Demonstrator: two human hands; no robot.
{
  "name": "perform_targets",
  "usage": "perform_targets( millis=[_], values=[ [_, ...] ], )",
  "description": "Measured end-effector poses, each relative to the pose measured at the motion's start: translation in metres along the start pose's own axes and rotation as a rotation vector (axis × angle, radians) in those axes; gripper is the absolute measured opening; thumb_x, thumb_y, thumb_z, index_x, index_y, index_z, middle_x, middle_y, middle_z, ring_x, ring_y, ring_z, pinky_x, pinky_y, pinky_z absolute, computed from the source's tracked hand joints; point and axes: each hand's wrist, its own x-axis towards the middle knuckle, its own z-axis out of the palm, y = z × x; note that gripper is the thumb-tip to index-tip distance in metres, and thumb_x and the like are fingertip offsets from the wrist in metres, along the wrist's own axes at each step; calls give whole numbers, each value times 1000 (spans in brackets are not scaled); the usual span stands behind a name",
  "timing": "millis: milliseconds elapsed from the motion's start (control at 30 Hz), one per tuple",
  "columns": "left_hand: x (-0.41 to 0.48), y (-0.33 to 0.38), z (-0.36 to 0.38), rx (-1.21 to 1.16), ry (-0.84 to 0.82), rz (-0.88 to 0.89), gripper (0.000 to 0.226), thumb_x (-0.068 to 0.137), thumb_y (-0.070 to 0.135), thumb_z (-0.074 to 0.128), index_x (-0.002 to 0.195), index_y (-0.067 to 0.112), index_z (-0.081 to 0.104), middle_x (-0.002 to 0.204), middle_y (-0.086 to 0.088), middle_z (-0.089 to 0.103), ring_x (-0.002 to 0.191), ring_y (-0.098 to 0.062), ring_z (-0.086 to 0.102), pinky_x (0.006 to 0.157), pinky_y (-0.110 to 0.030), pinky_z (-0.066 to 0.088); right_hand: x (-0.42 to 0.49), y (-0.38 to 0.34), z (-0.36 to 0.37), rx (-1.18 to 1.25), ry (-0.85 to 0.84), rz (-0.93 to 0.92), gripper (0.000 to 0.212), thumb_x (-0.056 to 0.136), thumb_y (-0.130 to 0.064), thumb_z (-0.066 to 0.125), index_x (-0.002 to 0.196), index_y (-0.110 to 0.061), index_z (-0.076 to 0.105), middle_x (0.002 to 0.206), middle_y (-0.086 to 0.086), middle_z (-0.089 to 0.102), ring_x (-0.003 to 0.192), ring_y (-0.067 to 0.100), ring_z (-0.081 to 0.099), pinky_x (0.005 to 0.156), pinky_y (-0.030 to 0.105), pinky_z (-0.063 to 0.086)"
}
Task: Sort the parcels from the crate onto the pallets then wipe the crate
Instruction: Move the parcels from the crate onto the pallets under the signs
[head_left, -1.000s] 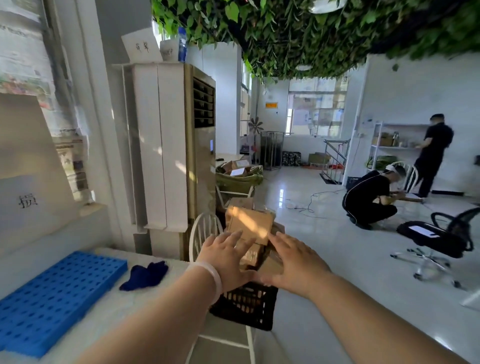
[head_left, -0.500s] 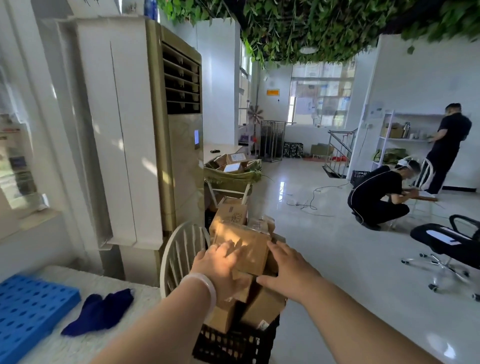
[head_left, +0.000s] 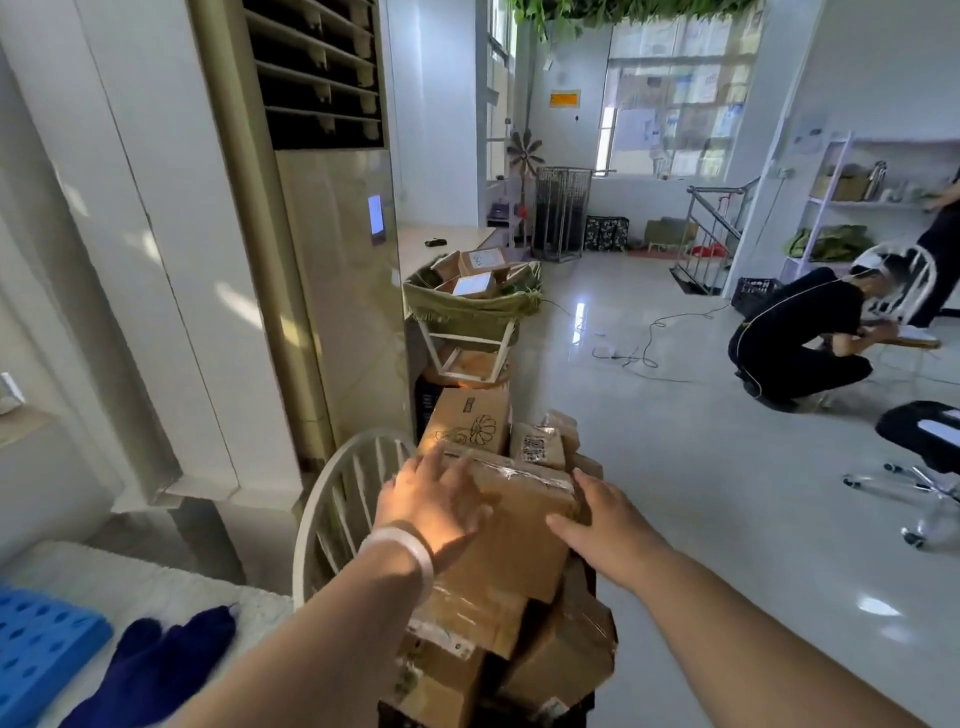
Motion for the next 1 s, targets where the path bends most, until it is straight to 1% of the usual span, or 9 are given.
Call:
perform_targets(
  millis=[133, 300, 400, 500, 633, 700, 767, 900, 1000],
  values=[
    [49, -18, 10, -177, -13, -85, 71, 90, 65, 45, 152, 43, 16, 163, 9, 8, 147, -27, 16, 116, -50, 28, 38, -1, 8, 155, 35, 124, 77, 95, -57, 49, 157, -29, 14, 163, 3, 17, 148, 26, 21, 117, 41, 24],
    [93, -29, 27, -452, -116, -198, 73, 90, 60, 51, 152, 42, 17, 160, 0, 23, 140, -32, 34, 109, -54, 39, 80, 0, 14, 293, 53, 251, 74, 96, -58, 45, 157, -28, 16, 162, 5, 21, 146, 30, 26, 116, 44, 28],
    [105, -33, 36, -573, -189, -233, 75, 91, 51, 57, 153, 36, 18, 156, -4, 33, 136, -31, 42, 107, -47, 43, 93, 2, 23, 373, 4, 344, 74, 96, -59, 43, 157, -28, 15, 162, 6, 21, 146, 32, 27, 116, 46, 27],
    [107, -34, 37, -594, -188, -252, 75, 91, 48, 60, 154, 31, 23, 152, -5, 39, 133, -29, 45, 105, -43, 45, 96, 4, 33, 477, -66, 429, 85, 87, -68, 49, 155, -33, 14, 160, 6, 28, 137, 34, 39, 109, 53, 39],
    [101, -33, 35, -647, -181, -285, 72, 89, 46, 63, 151, 32, 29, 147, -4, 45, 127, -27, 50, 103, -45, 48, 95, 2, 33, 602, -63, 508, 88, 86, -57, 62, 155, -30, 14, 151, 9, 40, 121, 35, 54, 94, 56, 51],
    [92, -30, 32, -674, -156, -298, 73, 88, 45, 65, 150, 35, 30, 144, -2, 46, 122, -25, 52, 101, -42, 49, 91, 1, 30, 614, -88, 500, 70, 91, -47, 61, 149, -26, 29, 129, 9, 56, 110, 32, 60, 93, 53, 52],
    [81, -26, 29, -701, -108, -311, 73, 86, 44, 67, 149, 36, 32, 143, 0, 47, 120, -23, 53, 100, -39, 49, 81, -1, 23, 615, -92, 478, 53, 94, -40, 60, 140, -24, 39, 111, 6, 60, 103, 30, 61, 90, 49, 53],
    [55, -20, 21, -774, -32, -314, 81, 82, 40, 72, 151, 28, 32, 140, 2, 50, 121, -22, 53, 102, -34, 47, 58, -8, 9, 580, -93, 421, 61, 87, -49, 65, 139, -24, 43, 122, 7, 59, 109, 33, 59, 93, 57, 51],
    [33, -12, 11, -808, 34, -293, 68, 84, 33, 72, 145, 24, 42, 125, 5, 52, 107, -17, 53, 89, -23, 42, 39, -13, 2, 601, -85, 377, 62, 83, -53, 68, 134, -23, 47, 118, 6, 62, 105, 32, 61, 93, 55, 52]
  ],
)
